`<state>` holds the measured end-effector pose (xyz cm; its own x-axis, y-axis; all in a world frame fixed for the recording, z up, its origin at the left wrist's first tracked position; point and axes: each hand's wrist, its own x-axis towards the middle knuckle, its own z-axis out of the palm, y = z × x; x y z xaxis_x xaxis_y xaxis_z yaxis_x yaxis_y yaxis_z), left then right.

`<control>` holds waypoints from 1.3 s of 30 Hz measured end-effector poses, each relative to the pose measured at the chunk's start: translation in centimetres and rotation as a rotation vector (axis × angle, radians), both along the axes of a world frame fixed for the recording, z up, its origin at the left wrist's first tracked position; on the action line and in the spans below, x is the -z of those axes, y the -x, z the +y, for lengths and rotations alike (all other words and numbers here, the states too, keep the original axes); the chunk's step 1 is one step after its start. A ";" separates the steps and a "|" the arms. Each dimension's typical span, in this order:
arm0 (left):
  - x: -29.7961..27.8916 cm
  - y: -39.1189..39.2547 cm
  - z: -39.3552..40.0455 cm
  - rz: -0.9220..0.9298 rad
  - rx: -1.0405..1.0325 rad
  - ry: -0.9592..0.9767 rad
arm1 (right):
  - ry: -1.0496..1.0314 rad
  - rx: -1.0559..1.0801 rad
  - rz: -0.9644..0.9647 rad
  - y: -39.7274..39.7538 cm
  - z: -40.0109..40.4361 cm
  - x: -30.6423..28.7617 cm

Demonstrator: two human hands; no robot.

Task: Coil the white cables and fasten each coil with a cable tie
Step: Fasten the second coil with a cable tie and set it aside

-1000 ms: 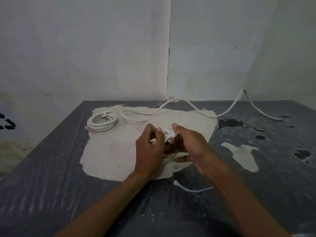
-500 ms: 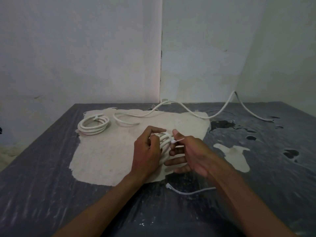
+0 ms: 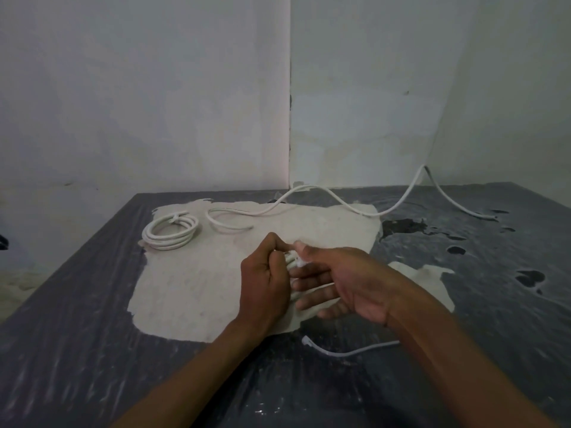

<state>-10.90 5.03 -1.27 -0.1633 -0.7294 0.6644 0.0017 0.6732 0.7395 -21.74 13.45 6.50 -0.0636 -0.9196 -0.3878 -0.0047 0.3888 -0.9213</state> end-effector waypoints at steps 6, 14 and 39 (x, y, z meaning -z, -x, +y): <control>-0.4 -0.2 -0.6 0.039 -0.028 -0.060 | 0.026 -0.030 0.069 -1.0 0.6 -0.5; -0.6 -0.4 -1.3 0.089 -0.066 -0.091 | 0.184 0.051 0.290 -3.2 -0.6 0.0; -0.7 -0.4 -0.6 -0.015 -0.094 -0.063 | 0.205 0.039 0.836 -2.2 1.1 4.5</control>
<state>-10.49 4.39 -0.57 -0.1014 -0.7822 0.6147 -0.0705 0.6220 0.7798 -19.54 14.55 2.01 -0.2877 -0.9574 -0.0262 -0.7031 0.2297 -0.6730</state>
